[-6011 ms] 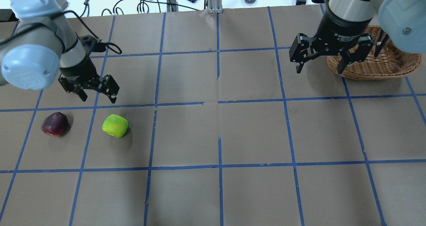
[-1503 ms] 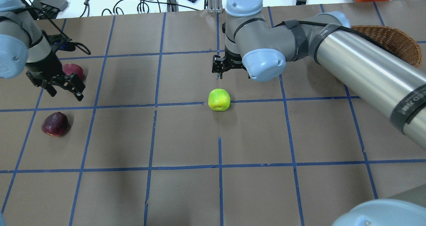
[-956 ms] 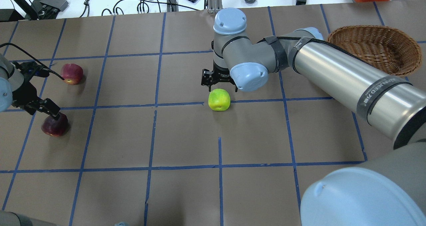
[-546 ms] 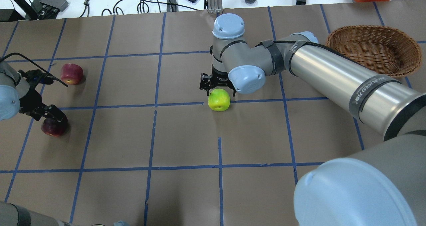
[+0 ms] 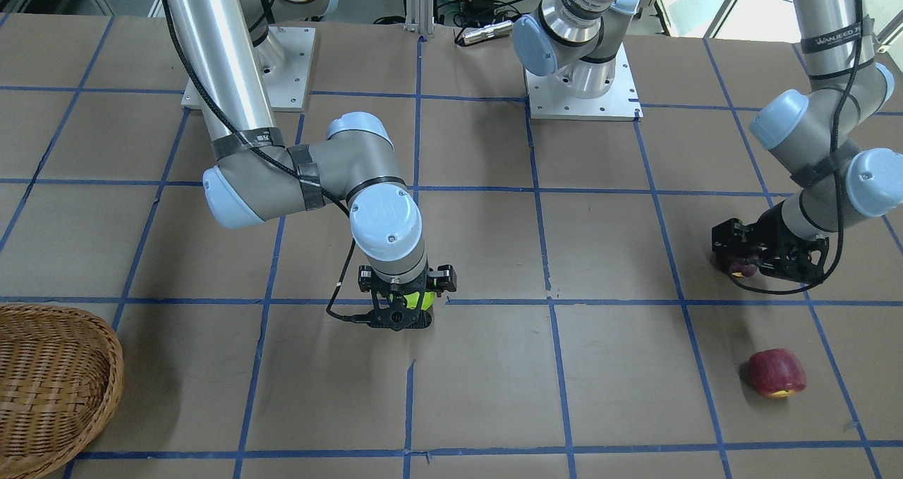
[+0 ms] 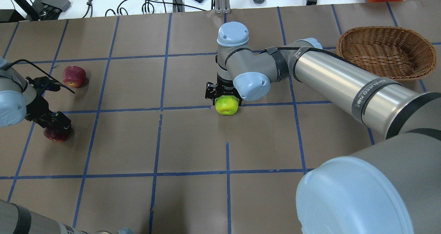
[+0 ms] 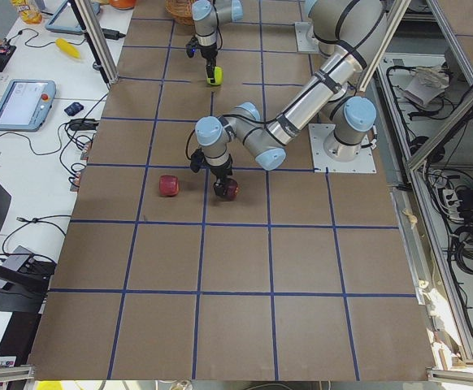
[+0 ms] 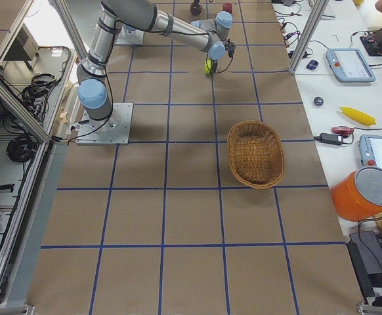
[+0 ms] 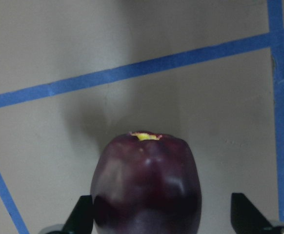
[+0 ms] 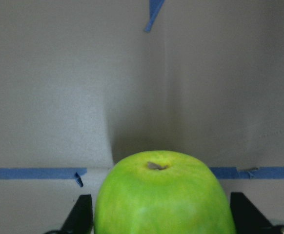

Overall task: Put all apples into basket
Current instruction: 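Grasp the green apple with right gripper while left grasps dark apple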

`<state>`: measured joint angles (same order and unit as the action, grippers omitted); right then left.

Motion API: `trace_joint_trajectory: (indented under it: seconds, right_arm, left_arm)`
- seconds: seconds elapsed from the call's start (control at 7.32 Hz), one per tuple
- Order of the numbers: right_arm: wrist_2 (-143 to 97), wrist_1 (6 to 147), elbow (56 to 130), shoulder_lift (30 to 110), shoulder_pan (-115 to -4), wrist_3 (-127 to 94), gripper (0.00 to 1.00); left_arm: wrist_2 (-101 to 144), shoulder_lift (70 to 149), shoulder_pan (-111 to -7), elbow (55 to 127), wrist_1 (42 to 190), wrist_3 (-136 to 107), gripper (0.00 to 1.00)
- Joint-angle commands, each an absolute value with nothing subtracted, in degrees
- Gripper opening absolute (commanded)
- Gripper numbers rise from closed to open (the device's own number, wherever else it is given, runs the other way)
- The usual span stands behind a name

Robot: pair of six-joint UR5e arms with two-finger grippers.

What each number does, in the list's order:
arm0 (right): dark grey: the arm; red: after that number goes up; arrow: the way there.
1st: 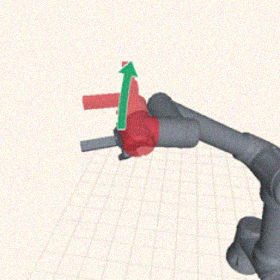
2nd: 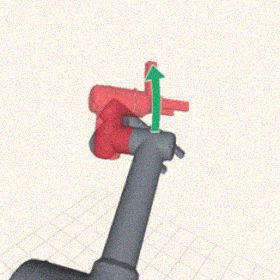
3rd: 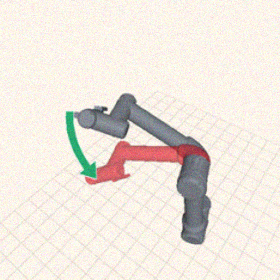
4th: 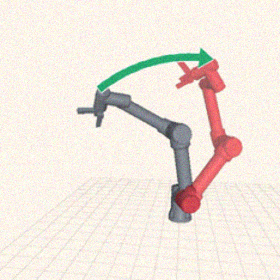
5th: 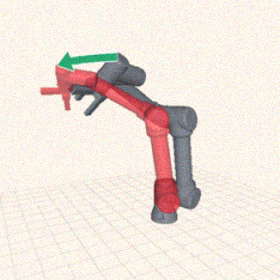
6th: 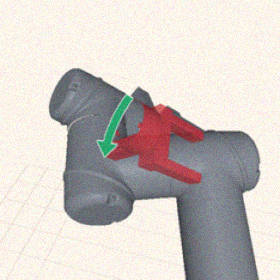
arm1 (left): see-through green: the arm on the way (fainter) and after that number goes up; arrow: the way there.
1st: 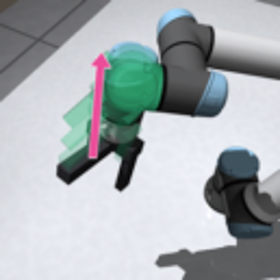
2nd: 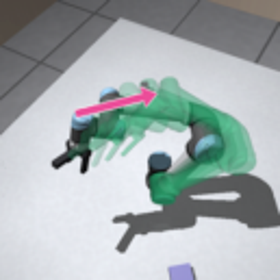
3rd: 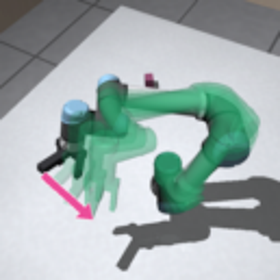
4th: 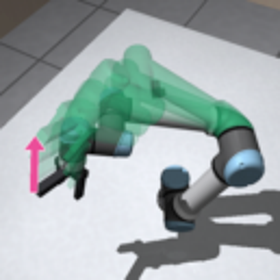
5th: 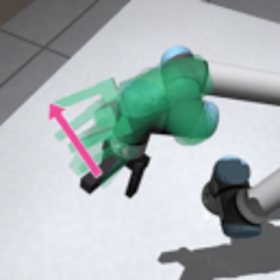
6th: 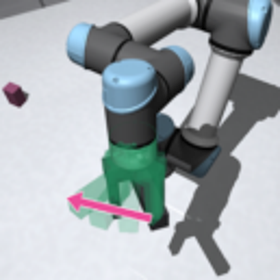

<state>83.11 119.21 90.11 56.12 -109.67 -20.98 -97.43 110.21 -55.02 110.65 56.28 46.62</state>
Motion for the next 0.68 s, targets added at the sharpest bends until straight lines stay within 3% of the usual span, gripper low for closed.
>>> trace_joint_trajectory:
  seconds: [0.0, 0.14, 0.27, 0.55]
  right_arm:
    - [82.9, 119.6, 90.0, 55.7, -110.3, -23.0, 0.41]
    - [83.2, 119.6, 90.0, 56.2, -110.2, -22.9, 0.00]
    - [83.2, 119.3, 88.9, 57.7, -110.1, -22.9, 0.00]
    - [85.2, 113.9, 88.8, 65.2, -103.5, -22.5, 0.00]
  left_arm:
    - [-97.5, 111.7, -55.0, 110.7, 54.8, 46.5, 0.99]
    - [-97.5, 111.5, -55.0, 110.7, 54.8, 46.4, 0.75]
    - [-97.6, 110.9, -55.3, 110.4, 54.8, 46.2, 0.48]
    - [-97.1, 109.3, -57.6, 109.7, 55.5, 44.1, 0.41]
